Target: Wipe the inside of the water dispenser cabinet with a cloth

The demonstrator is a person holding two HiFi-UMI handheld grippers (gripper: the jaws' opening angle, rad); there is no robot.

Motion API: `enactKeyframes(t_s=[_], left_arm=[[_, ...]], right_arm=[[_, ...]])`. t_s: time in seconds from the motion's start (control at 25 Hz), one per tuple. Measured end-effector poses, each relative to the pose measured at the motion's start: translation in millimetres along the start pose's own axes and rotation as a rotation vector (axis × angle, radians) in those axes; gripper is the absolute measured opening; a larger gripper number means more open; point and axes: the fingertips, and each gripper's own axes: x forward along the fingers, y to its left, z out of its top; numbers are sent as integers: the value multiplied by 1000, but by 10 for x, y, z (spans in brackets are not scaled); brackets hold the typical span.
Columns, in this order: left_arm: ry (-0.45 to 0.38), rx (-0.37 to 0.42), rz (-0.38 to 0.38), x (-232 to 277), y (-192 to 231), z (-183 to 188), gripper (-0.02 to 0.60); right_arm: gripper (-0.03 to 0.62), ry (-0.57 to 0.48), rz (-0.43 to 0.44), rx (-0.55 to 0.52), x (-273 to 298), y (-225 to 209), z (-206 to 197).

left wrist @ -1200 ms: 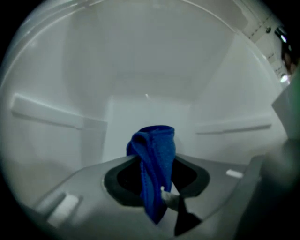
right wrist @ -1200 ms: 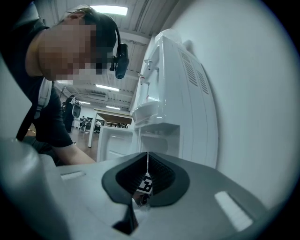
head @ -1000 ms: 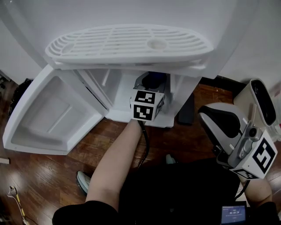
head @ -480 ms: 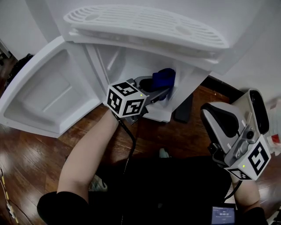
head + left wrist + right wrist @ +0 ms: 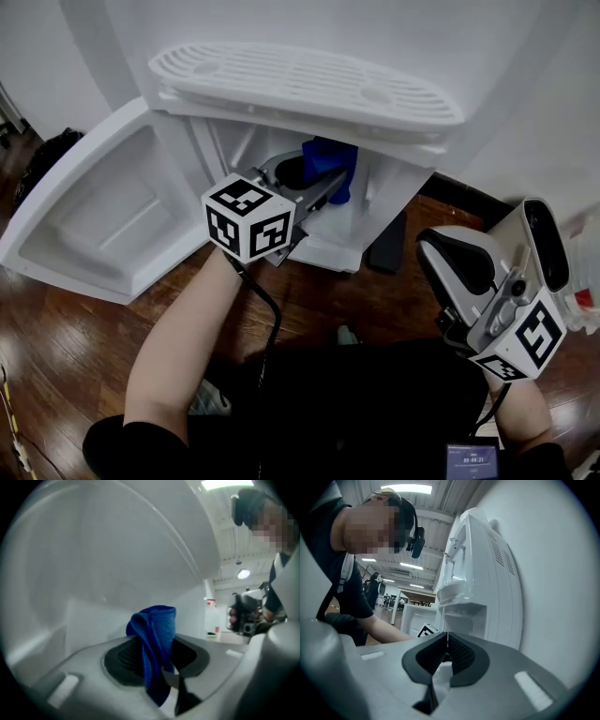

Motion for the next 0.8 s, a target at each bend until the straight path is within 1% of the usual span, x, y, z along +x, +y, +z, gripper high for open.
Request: enactKeyframes(t_s=[0.04,0.08,0.2,0.28,0.32,0.4,0.56,0.64,0.8], left_arm=[[-17,38,53,116,76,126,141],[-32,64,86,237,124,242,141],[-53,99,135,580,228,488,141],[-39,124,141,744,246,529,143],[-30,132,128,787,216,521,144],[-22,126,72,788,105,489,141],[-42,61,-73,518,-100,535,138],[-34,48,-147,383,-247,543,138],[-15,58,-226,163,-528,508,137]], right_arm=[[12,-1,0,-5,-2,7,4],[12,-2,0,-10,-6,14,8],[12,-10,2,-19,-13,32,18],[12,-13,10,-19,-15,33,22],[12,-16,15,-18,-15,31,23],[11,-22,22,-11,-15,26,23],[11,-31,29,9,-14,16,14],[11,-31,35,15,-10,19,6],[11,-29,39,10,-12,35,6]])
